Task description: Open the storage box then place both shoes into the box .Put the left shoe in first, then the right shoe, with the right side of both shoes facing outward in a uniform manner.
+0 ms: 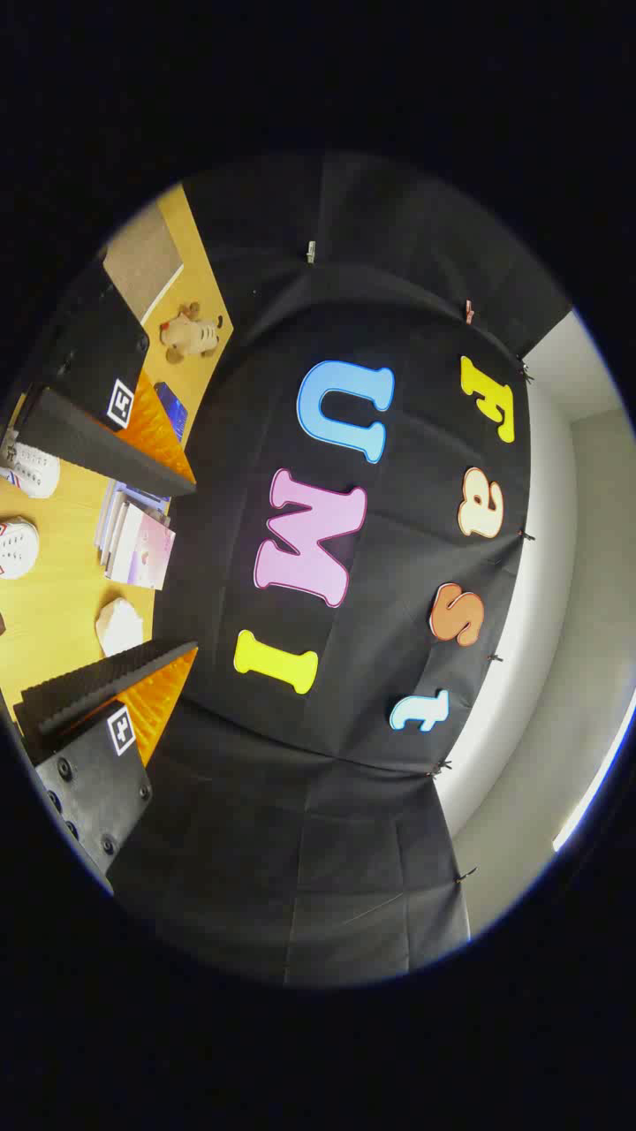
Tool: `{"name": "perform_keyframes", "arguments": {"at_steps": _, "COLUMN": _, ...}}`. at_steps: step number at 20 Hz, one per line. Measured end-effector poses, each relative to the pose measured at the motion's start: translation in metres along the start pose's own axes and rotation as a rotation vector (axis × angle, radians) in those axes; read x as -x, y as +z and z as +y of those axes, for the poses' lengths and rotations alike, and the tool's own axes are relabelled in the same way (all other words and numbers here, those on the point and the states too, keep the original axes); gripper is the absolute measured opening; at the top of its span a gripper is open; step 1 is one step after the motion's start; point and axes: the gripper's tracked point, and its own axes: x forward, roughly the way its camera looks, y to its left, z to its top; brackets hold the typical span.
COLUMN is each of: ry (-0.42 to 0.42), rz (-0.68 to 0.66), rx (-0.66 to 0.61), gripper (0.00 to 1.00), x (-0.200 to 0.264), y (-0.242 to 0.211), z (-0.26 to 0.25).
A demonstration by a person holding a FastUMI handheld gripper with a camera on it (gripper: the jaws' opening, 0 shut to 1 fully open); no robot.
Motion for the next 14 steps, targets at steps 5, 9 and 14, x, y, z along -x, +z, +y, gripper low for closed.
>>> {"name": "perform_keyframes", "arguments": {"at_steps": 5, "ry": 0.031, "rz": 0.011, "rx": -0.004, "gripper": 0.97, "x": 0.003, "y": -0.001, "z": 0.018}}
{"name": "perform_keyframes", "arguments": {"at_steps": 9, "ry": 0.043, "rz": 0.009, "rx": 0.016, "gripper": 0.97, "x": 0.006, "y": 0.002, "z": 0.027}}
{"name": "perform_keyframes", "arguments": {"at_steps": 14, "ry": 0.079, "rz": 0.022, "rx": 0.018, "gripper": 0.97, "x": 0.008, "y": -0.001, "z": 0.043}}
